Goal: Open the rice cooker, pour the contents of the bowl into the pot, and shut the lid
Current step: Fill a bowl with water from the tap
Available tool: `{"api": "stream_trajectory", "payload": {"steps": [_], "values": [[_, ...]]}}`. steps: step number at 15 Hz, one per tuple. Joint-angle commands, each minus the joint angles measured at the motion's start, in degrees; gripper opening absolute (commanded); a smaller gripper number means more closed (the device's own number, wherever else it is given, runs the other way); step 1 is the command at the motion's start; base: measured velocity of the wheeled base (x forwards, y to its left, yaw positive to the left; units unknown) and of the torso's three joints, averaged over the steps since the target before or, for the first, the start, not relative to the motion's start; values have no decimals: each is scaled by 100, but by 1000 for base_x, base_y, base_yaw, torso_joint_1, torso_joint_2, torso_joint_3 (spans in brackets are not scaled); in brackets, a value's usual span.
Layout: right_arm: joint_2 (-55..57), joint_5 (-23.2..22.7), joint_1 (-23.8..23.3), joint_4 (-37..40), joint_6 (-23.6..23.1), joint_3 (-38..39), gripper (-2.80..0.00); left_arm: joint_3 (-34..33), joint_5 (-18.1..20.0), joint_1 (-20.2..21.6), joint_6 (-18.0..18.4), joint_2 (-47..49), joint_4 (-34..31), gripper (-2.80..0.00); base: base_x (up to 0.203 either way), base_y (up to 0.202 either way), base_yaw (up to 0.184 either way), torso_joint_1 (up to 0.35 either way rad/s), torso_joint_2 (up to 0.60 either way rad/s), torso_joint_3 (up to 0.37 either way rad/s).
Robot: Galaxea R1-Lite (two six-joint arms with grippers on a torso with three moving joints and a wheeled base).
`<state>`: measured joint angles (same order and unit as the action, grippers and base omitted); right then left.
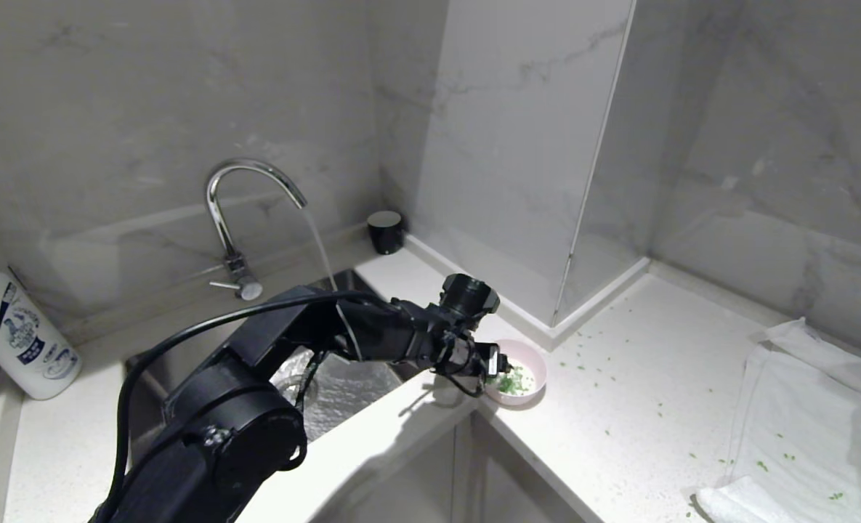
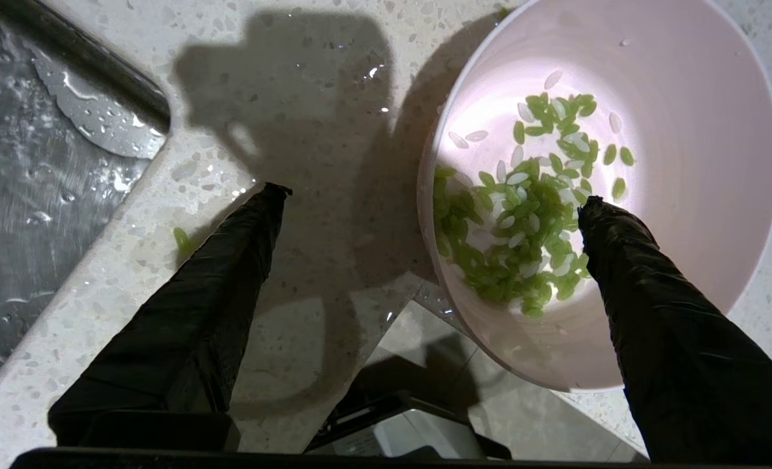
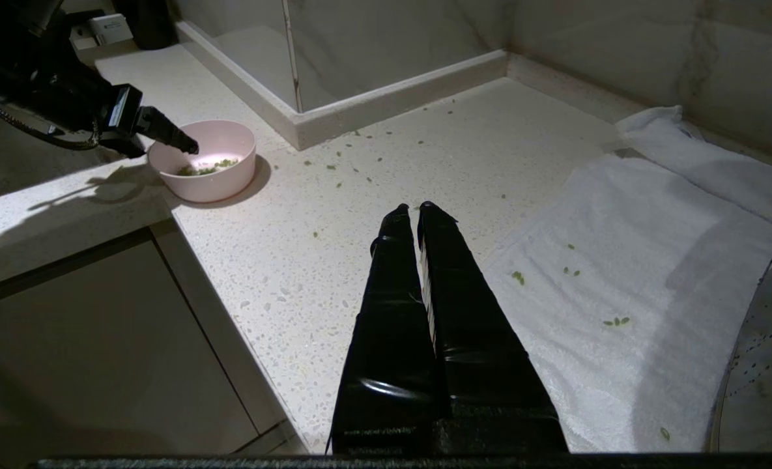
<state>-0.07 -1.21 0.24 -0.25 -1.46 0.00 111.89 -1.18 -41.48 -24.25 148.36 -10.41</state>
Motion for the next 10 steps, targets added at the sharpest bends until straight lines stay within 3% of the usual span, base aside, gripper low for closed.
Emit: {"api": "stream_trajectory", "payload": {"steps": [1,2,3,10], "values": [[7,-2,2,-1,-4,9,-280,9,-13,-57,-19,70,0,0,0,0,0,0,0,0],[-1,-2,2,-10,-4,9,-280,17,-14,-77,-24,79,35,0,0,0,0,0,0,0],[-1,-2,2,-1,-4,9,-280,18,-14,-122,-31,76,65,-280,0,0,0,0,0,0],[1,-2,2,-8,-4,9,-280,19,-14,-185,-27,140,76,-280,0,0,0,0,0,0]]}}
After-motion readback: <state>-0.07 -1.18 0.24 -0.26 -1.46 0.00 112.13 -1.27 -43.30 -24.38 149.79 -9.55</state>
